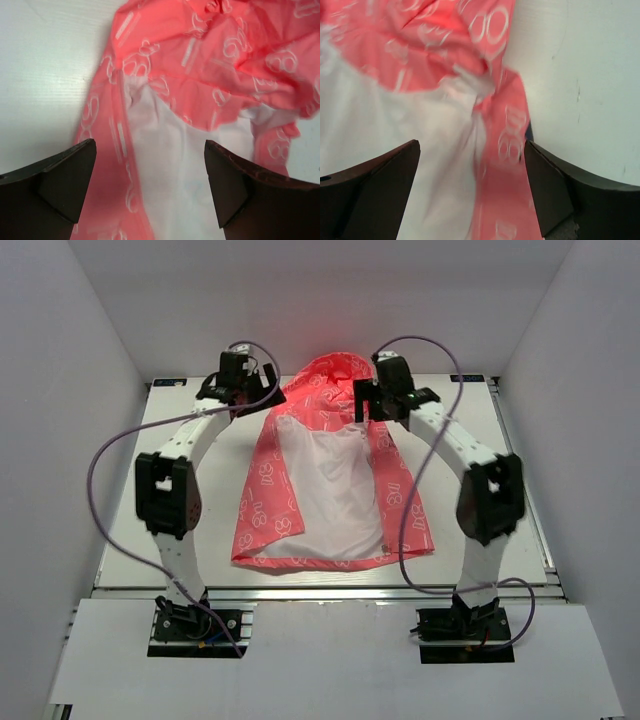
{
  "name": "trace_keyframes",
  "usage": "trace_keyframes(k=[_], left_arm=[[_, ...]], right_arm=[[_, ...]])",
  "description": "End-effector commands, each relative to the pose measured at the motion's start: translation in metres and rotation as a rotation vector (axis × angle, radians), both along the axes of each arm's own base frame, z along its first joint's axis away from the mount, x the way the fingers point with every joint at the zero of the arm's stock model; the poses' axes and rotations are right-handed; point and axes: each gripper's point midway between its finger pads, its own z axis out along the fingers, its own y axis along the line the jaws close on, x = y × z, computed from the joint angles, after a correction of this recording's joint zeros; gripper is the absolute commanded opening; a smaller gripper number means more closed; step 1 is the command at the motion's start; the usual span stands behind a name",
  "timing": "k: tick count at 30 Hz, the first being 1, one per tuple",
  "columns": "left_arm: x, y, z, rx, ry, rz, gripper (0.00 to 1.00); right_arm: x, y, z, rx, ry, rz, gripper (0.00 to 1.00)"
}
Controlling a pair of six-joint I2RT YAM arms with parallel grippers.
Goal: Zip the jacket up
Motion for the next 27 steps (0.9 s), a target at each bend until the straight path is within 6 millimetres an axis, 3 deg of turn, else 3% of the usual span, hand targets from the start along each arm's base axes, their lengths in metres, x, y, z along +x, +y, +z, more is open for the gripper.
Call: trace_keyframes(k=[1, 2, 3, 4, 5, 6, 7, 8, 9, 10, 11, 12, 13, 15, 16, 19, 21, 23, 25, 26, 27], left_arm=[[-0.059, -0.003, 0.065, -0.107, -0.099, -0.039, 0.98], [-0.074, -0.005, 0.061, -0.149, -0.078, -0.027, 0.98], [-0.105, -0.002, 0.047, -0.164, -0.047, -0.023, 0.98], [-0.123, -0.008, 0.039, -0.189, -0.024, -0.044, 0.98], [-0.138, -0.011, 0.032, -0.217, 0.001, -0.032, 0.98], [-0.165, -0.012, 0.016, -0.22, 0.031, -0.043, 0.98], [-0.183, -0.025, 0.009, -0.218, 0.047, -0.082, 0.98], [-0.195, -0.03, 0.001, -0.213, 0.065, -0.089, 0.98], [-0.207, -0.036, -0.005, -0.212, 0.081, -0.104, 0.98], [-0.228, -0.044, -0.02, -0.199, 0.114, -0.139, 0.98], [-0.236, -0.048, -0.029, -0.204, 0.142, -0.142, 0.98], [-0.241, -0.051, -0.035, -0.215, 0.151, -0.158, 0.98], [-0.251, -0.051, -0.053, -0.216, 0.195, -0.166, 0.98], [-0.253, -0.054, -0.062, -0.231, 0.204, -0.184, 0.98], [-0.255, -0.054, -0.076, -0.218, 0.233, -0.181, 0.98], [-0.245, -0.056, -0.093, -0.186, 0.243, -0.187, 0.98], [-0.229, -0.056, -0.112, -0.134, 0.264, -0.173, 0.98], [-0.209, -0.058, -0.128, -0.087, 0.3, -0.169, 0.98], [-0.187, -0.053, -0.133, -0.055, 0.304, -0.145, 0.98], [-0.165, -0.056, -0.121, -0.055, 0.263, -0.144, 0.98], [-0.153, -0.048, -0.135, -0.048, 0.289, -0.119, 0.98]], right_arm=[[-0.054, 0.001, 0.069, 0.178, -0.09, 0.042, 0.89], [-0.081, -0.004, 0.029, 0.187, 0.021, 0.017, 0.89], [-0.099, -0.005, 0.02, 0.21, 0.062, 0.029, 0.89], [-0.121, 0.002, 0.03, 0.278, 0.064, 0.089, 0.89], [-0.148, -0.004, -0.006, 0.272, 0.152, 0.084, 0.89], [-0.161, -0.005, -0.013, 0.281, 0.169, 0.093, 0.89], [-0.176, -0.005, -0.011, 0.296, 0.17, 0.102, 0.89], [-0.188, -0.005, -0.019, 0.3, 0.196, 0.103, 0.89], [-0.207, -0.009, -0.042, 0.296, 0.255, 0.095, 0.89], [-0.218, -0.007, -0.045, 0.308, 0.261, 0.105, 0.89], [-0.223, -0.005, -0.051, 0.321, 0.263, 0.109, 0.89], [-0.238, -0.011, -0.072, 0.319, 0.311, 0.091, 0.89], [-0.242, -0.013, -0.08, 0.32, 0.326, 0.073, 0.89], [-0.244, -0.015, -0.095, 0.321, 0.338, 0.049, 0.89], [-0.243, -0.016, -0.104, 0.311, 0.35, 0.033, 0.89], [-0.227, -0.012, -0.118, 0.285, 0.35, 0.018, 0.89], [-0.214, -0.016, -0.134, 0.227, 0.369, -0.016, 0.89], [-0.19, -0.008, -0.127, 0.212, 0.333, -0.012, 0.89], [-0.158, -0.009, -0.127, 0.173, 0.293, -0.052, 0.89], [-0.146, -0.008, -0.125, 0.165, 0.276, -0.05, 0.89], [-0.137, -0.008, -0.134, 0.145, 0.288, -0.059, 0.89]])
